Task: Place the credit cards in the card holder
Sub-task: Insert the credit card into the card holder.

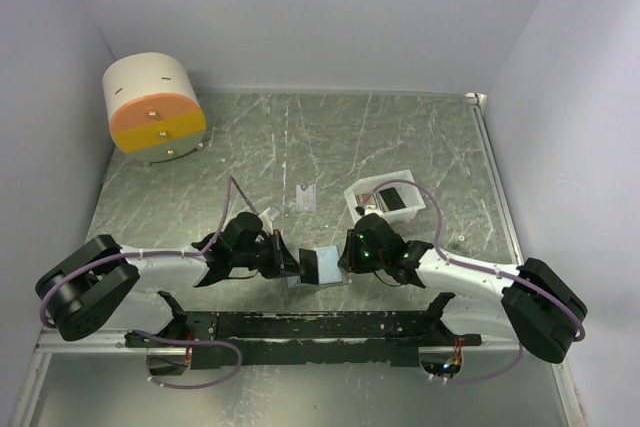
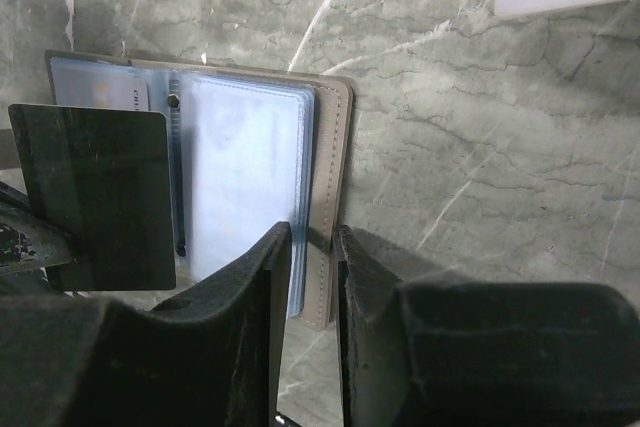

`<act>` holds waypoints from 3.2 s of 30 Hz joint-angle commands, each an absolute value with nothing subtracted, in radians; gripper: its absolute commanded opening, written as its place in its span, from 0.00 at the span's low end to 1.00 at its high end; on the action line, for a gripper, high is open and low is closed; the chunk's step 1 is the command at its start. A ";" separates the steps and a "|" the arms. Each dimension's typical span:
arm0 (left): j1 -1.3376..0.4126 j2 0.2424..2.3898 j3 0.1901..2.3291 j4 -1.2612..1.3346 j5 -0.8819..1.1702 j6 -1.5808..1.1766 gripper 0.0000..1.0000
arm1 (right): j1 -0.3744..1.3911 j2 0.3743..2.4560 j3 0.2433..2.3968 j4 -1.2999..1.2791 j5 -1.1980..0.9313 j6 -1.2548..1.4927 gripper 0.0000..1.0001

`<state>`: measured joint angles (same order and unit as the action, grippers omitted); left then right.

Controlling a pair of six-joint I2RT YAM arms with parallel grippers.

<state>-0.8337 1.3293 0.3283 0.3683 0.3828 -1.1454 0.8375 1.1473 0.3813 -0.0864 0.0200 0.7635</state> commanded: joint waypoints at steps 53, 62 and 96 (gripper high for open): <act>-0.829 1.453 0.369 0.383 0.368 -1.166 0.07 | 0.850 1.126 0.351 -0.084 0.013 0.754 0.22; -0.828 1.475 0.400 0.322 0.311 -1.127 0.07 | 0.853 1.105 0.345 -0.095 0.014 0.753 0.22; -0.857 1.459 0.450 0.220 0.260 -1.090 0.38 | 0.860 1.077 0.309 -0.018 -0.029 0.843 0.21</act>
